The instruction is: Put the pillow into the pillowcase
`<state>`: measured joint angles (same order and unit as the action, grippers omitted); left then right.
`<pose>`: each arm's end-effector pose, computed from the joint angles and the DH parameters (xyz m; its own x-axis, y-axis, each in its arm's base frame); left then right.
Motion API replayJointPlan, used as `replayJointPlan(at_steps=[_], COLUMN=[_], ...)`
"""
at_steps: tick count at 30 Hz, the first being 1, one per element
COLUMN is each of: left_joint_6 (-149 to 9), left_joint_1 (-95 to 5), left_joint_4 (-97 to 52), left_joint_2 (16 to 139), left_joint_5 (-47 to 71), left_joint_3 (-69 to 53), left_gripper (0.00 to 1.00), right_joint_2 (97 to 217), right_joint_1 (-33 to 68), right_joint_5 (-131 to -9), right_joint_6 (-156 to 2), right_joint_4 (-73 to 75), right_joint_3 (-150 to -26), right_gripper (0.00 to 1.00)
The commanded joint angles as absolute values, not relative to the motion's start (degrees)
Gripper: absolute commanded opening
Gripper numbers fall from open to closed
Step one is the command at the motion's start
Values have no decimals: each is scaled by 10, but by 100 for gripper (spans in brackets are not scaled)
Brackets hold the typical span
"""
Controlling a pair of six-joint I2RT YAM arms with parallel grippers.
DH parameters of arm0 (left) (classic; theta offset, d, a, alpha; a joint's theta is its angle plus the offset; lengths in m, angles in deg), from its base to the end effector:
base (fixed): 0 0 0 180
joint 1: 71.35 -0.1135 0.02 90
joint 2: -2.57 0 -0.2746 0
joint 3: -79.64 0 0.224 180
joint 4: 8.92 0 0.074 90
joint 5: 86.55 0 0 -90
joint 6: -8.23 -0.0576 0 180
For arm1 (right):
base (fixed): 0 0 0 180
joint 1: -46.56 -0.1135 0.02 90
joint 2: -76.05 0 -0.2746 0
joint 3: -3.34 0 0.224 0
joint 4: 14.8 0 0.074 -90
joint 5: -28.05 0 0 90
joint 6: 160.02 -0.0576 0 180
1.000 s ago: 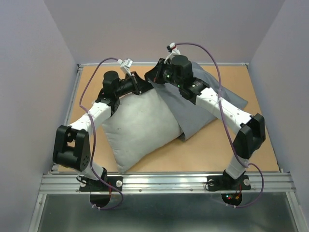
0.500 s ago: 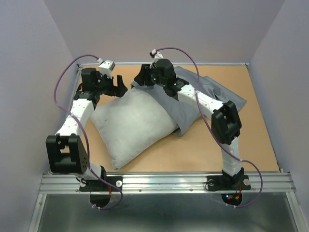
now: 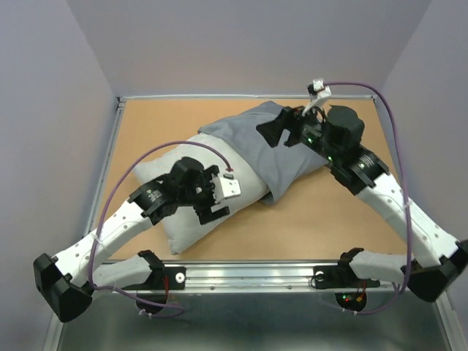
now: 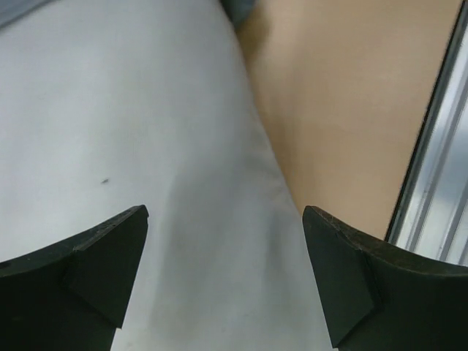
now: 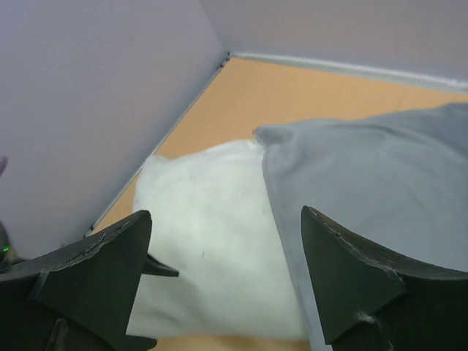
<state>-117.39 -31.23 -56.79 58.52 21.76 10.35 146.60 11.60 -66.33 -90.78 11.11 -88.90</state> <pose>0.1338 -0.1364 0.3198 0.1192 0.6226 -0.7734 0.9106 0.2418 0.3350 0.2169 0.1570 0.4455 -0.2810 0.2347 -0.9305 -0.5712 0.7382 0.3587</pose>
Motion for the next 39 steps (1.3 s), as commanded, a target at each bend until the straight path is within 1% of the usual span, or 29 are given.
replayJointPlan(at_steps=[1,2,3,5,7,8,10,13,15,16,18,19,20,21,22,23,25,26,28,30,33,35,37,39], left_joint_6=[-1128,-1111,-1097,-1084,-1062,-1057,-1047,-1027,-1021,-1019,-1016,-1016,-1015,-1014,-1011,-1009,-1005,-1001,-991,-981,-970,-965,-964,-958], left_joint_1=[-218,-193,-142,-115,-109,-109,-110,-110,-110,-110,-110,-110,-112,-116,-123,-130,-153,-159,-182,-196,-219,-239,-252,-260], left_joint_4=[-581,-570,-540,-489,-460,-449,-422,-363,-344,-341,-329,-326,-324,-318,-318,-321,-330,-334,-339,-347,-358,-361,-361,-364], left_joint_2=[610,615,621,644,676,722,775,789,796,800,812,818,824,825,826,819,812,805,798,798,807,811,818,825], left_joint_5=[142,119,66,24,-37,-59,-82,-99,-99,-99,-102,-101,-99,-89,-75,-60,4,31,77,111,149,170,190,204], left_joint_3=[115,123,133,165,184,187,191,191,186,182,180,180,179,176,165,157,137,121,101,88,63,48,34,22], left_gripper=[99,99,99,99,99,99,99,99,91,79,64,49,38,14,5,0,0,0,0,0,0,0,0,0], right_joint_2=[1424,1413,1404,1385,1371,1368,1354,1342,1335,1334,1333,1333,1333,1333,1332,1330,1325,1324,1329,1348,1366,1384,1405,1440], right_joint_1=[113,113,116,123,127,129,129,131,130,132,132,132,132,132,132,132,136,143,146,147,146,147,147,147], right_joint_5=[-621,-621,-621,-627,-621,-621,-639,-651,-640,-636,-653,-658,-666,-677,-678,-677,-650,-644,-646,-650,-649,-637,-621,-596], right_joint_6=[-938,-944,-949,-945,-926,-922,-925,-933,-930,-930,-943,-950,-955,-965,-969,-973,-979,-981,-980,-989,-1019,-1028,-1021,-1007], right_joint_4=[275,288,297,304,309,311,325,330,330,330,329,326,320,306,296,283,239,220,175,156,92,16,-58,-82], right_joint_3=[-800,-788,-779,-740,-709,-695,-657,-621,-607,-596,-585,-576,-559,-547,-536,-512,-497,-483,-476,-474,-439,-424,-416,-420], right_gripper=[87,87,87,87,84,84,83,82,79,78,78,78,78,78,78,77,72,65,63,64,69,71,72,72])
